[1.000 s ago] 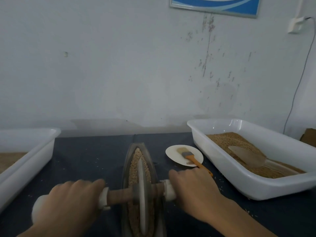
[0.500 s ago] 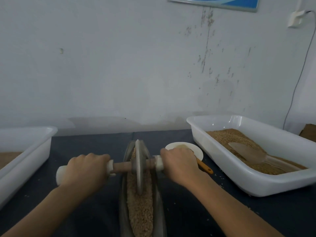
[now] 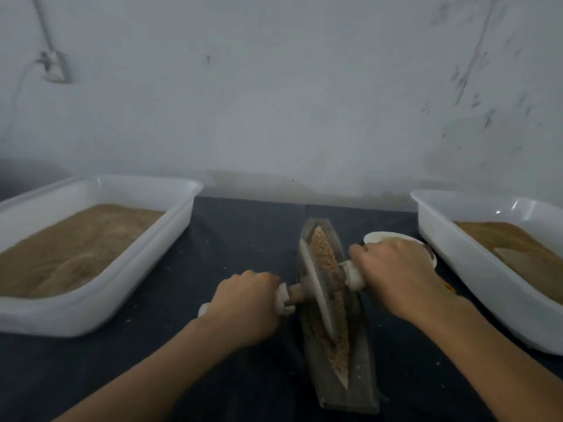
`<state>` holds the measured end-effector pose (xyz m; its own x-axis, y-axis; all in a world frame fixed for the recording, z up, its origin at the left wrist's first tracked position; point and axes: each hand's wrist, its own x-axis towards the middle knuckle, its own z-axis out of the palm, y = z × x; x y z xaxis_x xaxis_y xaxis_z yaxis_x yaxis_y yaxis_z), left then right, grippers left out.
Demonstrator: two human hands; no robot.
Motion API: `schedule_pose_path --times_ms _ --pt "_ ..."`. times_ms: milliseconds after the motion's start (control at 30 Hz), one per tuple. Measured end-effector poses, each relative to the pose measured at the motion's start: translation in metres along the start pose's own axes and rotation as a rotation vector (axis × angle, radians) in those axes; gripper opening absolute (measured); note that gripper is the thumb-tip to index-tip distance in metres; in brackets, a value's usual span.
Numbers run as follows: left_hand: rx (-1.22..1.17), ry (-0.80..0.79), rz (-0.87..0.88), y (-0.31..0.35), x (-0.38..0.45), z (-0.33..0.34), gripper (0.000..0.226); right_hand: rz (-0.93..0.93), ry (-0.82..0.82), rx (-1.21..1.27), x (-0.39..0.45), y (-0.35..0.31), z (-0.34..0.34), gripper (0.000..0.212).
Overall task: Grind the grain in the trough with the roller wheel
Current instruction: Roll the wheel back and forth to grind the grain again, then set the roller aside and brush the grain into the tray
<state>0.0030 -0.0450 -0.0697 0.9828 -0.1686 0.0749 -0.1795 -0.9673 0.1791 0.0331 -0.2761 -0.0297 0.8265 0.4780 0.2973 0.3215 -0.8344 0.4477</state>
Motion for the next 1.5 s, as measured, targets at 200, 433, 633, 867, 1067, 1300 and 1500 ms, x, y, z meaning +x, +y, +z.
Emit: schedule_pose_path --times_ms 200,433,633,867,1067,1300,1500 --pt "0.192 0.171 0.084 0.003 0.045 -0.003 0.013 0.136 -0.038 0.136 0.010 0.014 0.041 0.034" --pt "0.218 0.163 0.093 -0.006 0.104 -0.013 0.013 0.170 -0.005 0.132 0.057 0.026 0.056 0.021" --pt "0.325 0.167 0.124 0.003 0.068 -0.014 0.020 0.144 -0.079 0.227 0.016 0.020 0.039 0.023" --pt "0.401 0.263 0.307 0.009 0.002 -0.012 0.061 0.126 -0.169 0.302 -0.060 0.009 0.017 0.037" --pt "0.352 0.247 0.162 0.005 0.051 -0.008 0.035 0.160 -0.035 0.213 -0.011 0.012 0.034 0.040" --pt "0.177 0.173 0.073 -0.003 0.052 -0.010 0.022 0.051 0.087 0.162 0.010 0.017 0.033 0.042" --pt "0.012 0.257 -0.040 -0.007 0.010 -0.001 0.021 0.037 0.413 0.048 -0.004 0.006 0.007 0.022"
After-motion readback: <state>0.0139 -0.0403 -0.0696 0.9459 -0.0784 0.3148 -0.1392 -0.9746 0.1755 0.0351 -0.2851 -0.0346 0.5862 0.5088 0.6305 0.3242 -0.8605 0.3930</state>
